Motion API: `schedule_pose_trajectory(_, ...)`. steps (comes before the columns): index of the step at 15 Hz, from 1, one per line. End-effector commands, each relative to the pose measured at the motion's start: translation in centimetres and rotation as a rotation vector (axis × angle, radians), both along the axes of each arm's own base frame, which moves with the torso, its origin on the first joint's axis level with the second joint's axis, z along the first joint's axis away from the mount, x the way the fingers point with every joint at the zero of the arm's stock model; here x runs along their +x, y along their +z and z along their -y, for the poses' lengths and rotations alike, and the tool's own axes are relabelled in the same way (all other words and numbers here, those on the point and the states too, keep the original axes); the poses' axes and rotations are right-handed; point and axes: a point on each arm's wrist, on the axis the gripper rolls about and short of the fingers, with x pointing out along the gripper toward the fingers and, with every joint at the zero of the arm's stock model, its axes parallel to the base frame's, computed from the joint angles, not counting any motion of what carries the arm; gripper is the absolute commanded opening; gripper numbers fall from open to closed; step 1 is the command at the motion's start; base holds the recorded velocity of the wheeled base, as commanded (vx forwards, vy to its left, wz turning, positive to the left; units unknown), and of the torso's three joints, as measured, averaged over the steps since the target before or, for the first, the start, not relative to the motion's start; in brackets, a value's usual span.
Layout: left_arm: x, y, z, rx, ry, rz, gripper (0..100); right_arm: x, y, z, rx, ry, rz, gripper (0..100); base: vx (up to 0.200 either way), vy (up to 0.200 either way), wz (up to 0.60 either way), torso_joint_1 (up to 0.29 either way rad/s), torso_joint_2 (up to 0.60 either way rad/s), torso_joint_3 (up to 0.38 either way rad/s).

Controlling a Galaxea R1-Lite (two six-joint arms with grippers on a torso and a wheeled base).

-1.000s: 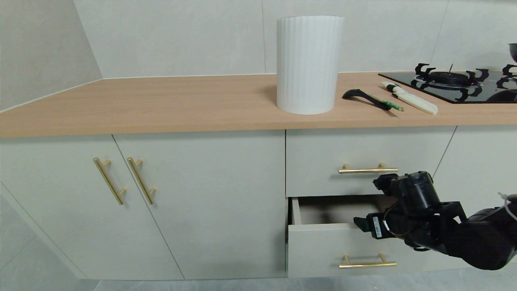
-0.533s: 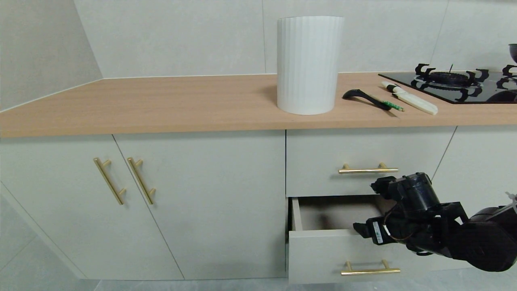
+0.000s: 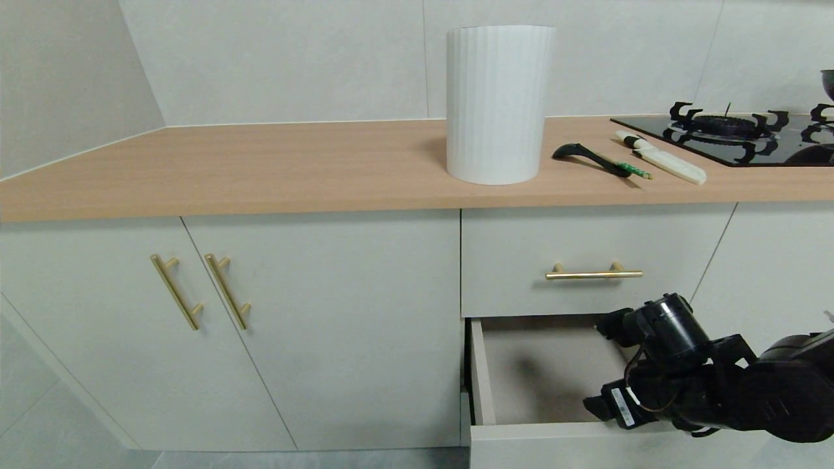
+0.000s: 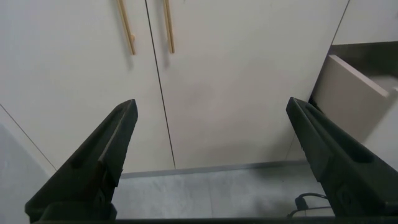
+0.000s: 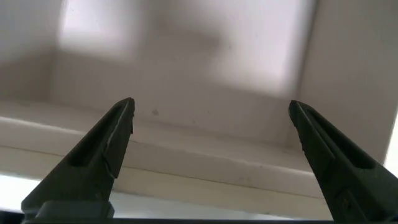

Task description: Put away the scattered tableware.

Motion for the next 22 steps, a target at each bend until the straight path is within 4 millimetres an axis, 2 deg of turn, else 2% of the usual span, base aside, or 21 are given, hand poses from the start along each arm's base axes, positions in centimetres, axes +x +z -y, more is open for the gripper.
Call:
schedule_pose_trajectory(1, 0.0, 0.0, 0.0, 0.000, 0.000, -0.002, 100, -0.7, 0.7, 0.0, -0.015, 0.029, 0.000, 100, 0.000, 0.000, 0.00, 0.000, 0.00, 0.000)
schedule_pose_trajectory(11, 0.0, 0.0, 0.0, 0.000, 0.000, -0.002, 100, -4.3, 1.0, 0.6, -0.160, 0.214, -0.237, 100, 0.000, 0.000, 0.00, 0.000, 0.00, 0.000)
schedule_pose_trajectory(22, 0.0, 0.0, 0.0, 0.000, 0.000, -0.002, 100, -5.2, 0.9, 0.5, -0.211, 0.258, -0.312, 100, 0.000, 0.000, 0.00, 0.000, 0.00, 0.000)
